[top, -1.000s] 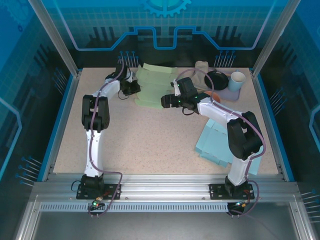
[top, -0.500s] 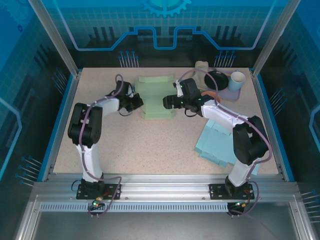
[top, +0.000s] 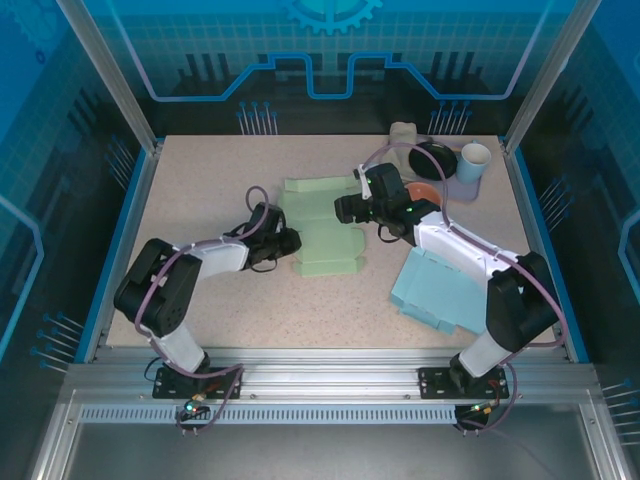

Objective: Fold the paper box

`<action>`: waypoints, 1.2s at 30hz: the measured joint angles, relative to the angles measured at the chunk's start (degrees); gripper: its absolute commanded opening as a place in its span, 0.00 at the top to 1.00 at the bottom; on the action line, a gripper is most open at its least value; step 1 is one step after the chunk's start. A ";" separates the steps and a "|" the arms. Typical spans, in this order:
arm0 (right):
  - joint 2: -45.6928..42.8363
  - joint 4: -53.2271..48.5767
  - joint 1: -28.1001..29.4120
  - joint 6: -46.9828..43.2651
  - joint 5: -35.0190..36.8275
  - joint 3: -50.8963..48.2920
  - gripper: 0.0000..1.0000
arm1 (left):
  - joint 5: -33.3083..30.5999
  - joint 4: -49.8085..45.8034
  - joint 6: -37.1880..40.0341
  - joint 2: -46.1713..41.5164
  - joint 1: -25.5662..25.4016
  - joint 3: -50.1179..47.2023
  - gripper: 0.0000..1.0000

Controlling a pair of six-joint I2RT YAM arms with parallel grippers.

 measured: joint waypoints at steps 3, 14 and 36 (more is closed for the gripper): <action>-0.74 0.02 0.37 -1.31 0.63 0.00 0.14 | -3.80 -1.46 0.52 -3.91 0.02 -1.55 0.31; -3.02 0.31 4.11 -5.16 1.44 -0.28 0.14 | -2.38 1.46 3.21 -0.52 8.94 4.76 0.31; -0.24 0.66 4.85 -8.94 1.88 -0.74 0.19 | 4.90 -1.27 10.51 20.11 11.08 27.56 0.46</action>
